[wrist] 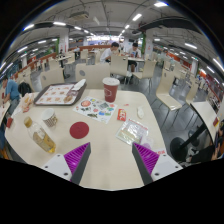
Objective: Pour water
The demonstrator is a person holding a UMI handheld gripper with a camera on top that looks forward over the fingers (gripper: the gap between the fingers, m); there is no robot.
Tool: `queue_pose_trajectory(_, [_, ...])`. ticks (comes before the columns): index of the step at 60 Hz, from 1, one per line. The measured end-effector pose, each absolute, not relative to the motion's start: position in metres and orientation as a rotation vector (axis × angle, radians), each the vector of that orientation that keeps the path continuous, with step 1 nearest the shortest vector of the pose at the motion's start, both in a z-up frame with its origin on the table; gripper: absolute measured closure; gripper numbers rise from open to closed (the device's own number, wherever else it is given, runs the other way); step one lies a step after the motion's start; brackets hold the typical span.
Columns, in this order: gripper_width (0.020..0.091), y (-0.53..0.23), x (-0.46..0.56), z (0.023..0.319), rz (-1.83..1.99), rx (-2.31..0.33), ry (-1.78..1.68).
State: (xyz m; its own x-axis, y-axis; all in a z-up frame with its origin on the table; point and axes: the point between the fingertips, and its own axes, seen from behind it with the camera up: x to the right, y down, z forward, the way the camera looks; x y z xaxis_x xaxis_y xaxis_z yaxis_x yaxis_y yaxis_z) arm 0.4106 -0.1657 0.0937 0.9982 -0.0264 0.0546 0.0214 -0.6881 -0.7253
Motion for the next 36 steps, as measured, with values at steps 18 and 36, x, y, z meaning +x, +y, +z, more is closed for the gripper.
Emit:
queue_pose_trajectory(18, [0.0249, -0.211, 0.382, 0.094, -0.177, -2.319, 0.050])
queue_pose_trajectory(36, [0.0248, -0.254, 0.259, 0.069, -0.160, -2.254, 0.118])
